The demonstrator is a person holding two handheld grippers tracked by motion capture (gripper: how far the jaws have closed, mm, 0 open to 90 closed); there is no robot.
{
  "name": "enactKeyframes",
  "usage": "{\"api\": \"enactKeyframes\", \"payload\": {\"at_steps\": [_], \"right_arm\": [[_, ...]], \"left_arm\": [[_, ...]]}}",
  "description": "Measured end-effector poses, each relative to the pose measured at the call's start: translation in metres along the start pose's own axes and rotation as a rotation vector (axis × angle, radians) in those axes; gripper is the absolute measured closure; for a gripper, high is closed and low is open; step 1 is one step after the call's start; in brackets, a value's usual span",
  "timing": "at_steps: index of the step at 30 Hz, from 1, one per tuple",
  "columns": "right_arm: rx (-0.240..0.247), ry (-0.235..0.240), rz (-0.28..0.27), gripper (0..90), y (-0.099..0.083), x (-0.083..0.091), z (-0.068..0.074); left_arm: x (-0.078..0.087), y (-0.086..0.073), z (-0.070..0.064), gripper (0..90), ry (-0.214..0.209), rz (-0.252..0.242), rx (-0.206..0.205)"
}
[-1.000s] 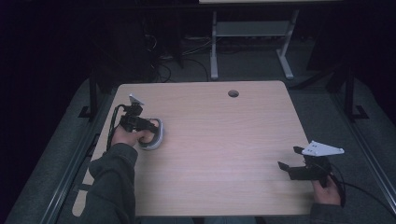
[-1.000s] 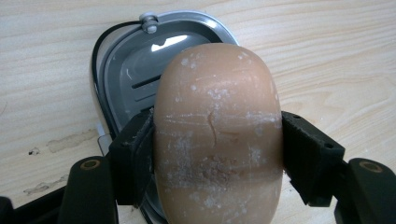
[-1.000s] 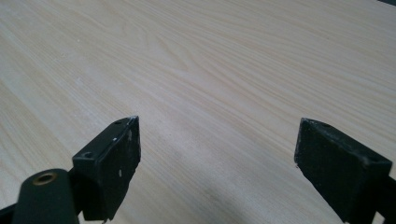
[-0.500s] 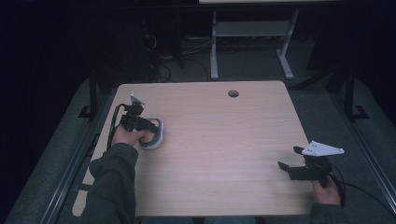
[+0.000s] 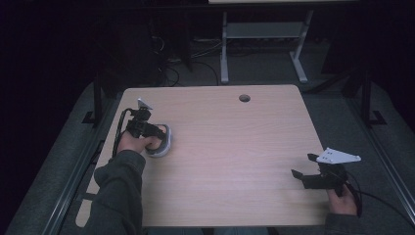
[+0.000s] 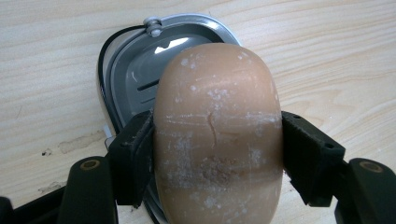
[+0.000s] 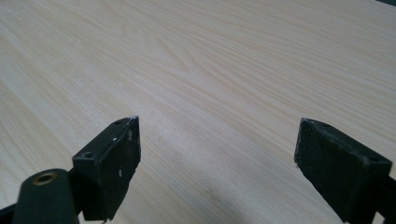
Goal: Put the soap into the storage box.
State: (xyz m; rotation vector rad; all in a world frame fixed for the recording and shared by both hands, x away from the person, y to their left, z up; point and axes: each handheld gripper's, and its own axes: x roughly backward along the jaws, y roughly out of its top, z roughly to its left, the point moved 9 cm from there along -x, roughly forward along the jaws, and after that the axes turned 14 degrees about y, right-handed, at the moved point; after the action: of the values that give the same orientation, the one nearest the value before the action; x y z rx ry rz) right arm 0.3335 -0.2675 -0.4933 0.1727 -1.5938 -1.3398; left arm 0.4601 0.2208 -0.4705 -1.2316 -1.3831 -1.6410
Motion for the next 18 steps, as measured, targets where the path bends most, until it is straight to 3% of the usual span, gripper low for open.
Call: {"api": "enactKeyframes", "payload": {"at_steps": [18], "right_arm": [[0.000,0.001,0.002,14.0,-0.0002,0.0000,0.0000]], "left_arm": [[-0.0047,-0.0030,0.0006,31.6,0.033,0.025,-0.037]]}}
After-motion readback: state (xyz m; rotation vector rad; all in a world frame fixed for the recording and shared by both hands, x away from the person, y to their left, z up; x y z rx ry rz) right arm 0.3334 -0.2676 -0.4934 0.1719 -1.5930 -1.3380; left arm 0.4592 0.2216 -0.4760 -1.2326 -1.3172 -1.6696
